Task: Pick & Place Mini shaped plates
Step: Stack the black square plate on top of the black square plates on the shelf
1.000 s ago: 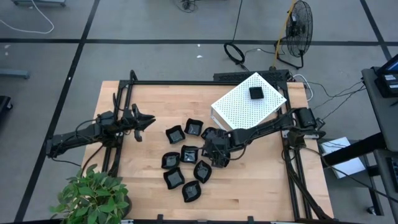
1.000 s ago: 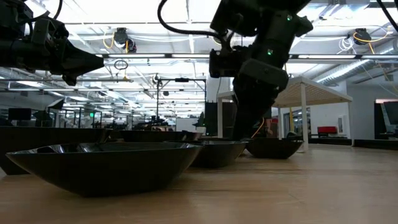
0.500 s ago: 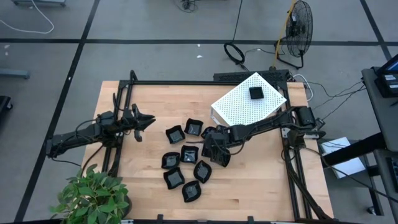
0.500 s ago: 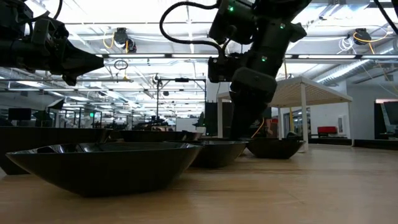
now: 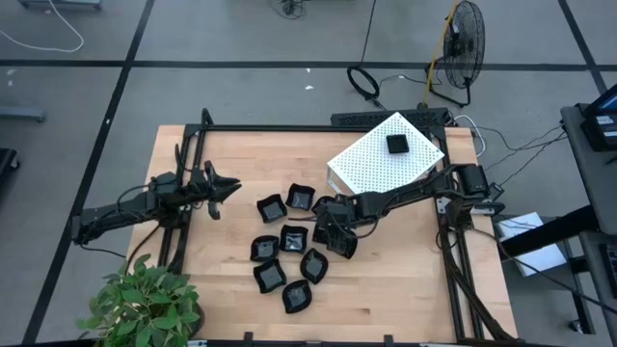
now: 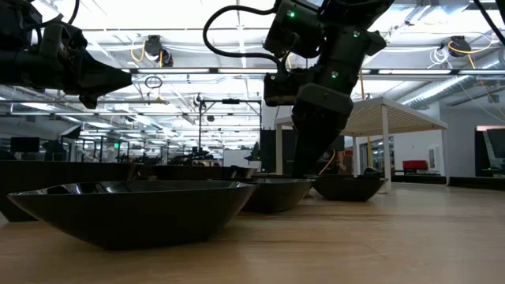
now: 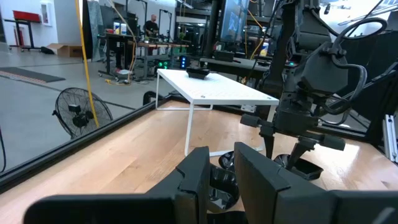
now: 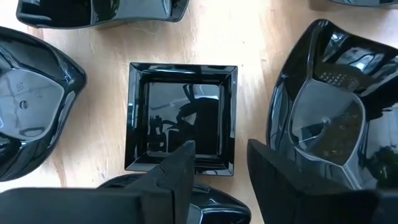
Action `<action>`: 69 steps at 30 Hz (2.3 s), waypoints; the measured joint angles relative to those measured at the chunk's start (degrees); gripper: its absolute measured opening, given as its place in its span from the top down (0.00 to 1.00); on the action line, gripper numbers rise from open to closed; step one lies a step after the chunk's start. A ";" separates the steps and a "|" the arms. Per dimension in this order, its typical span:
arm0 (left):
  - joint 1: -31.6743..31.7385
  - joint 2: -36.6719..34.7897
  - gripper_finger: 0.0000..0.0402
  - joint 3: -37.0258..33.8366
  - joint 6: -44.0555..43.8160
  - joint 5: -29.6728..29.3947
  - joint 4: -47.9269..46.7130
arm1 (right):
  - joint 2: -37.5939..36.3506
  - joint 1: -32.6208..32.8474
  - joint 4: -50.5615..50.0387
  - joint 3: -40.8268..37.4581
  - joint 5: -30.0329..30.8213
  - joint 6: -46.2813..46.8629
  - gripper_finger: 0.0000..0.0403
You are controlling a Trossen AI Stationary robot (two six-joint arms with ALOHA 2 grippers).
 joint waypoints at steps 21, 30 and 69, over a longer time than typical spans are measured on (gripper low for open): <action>0.01 0.00 0.81 0.00 -0.01 0.00 0.00 | 0.00 -0.68 1.91 -1.60 0.02 -0.83 0.72; 0.00 0.00 0.81 -0.01 0.00 0.00 0.00 | 0.00 -0.70 1.87 -1.60 0.12 -1.50 0.76; 0.00 0.01 0.81 0.00 0.00 0.00 0.00 | -0.04 -1.49 1.01 -1.64 0.06 -1.75 1.00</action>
